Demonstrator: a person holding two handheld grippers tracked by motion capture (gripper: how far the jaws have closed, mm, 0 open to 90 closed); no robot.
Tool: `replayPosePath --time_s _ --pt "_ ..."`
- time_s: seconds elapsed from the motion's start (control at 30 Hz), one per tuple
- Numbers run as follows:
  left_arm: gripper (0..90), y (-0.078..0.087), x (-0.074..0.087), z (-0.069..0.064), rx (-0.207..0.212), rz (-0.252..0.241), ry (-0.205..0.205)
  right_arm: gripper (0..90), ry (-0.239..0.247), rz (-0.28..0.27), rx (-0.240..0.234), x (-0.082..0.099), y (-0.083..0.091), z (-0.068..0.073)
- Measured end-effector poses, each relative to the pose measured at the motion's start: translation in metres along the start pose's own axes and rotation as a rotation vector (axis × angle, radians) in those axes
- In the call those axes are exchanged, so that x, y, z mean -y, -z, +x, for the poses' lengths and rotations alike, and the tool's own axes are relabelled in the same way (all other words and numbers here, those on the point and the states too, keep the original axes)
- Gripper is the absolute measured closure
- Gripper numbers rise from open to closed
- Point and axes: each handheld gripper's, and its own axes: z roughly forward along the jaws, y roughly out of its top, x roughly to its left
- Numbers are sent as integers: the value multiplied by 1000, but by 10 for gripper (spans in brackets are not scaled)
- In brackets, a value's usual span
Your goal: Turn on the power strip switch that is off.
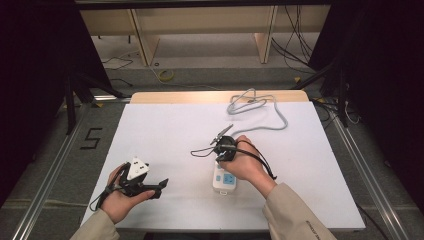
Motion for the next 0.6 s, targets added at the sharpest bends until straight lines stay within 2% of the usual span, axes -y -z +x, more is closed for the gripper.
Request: replayPosePath --time_s 0.47,0.6 --pt "147 -1 0 0 3 9 -3 846 -21 -63 8 11 13 -8" --pt "147 -1 0 0 3 9 -3 829 -42 -82 8 16 17 -11"
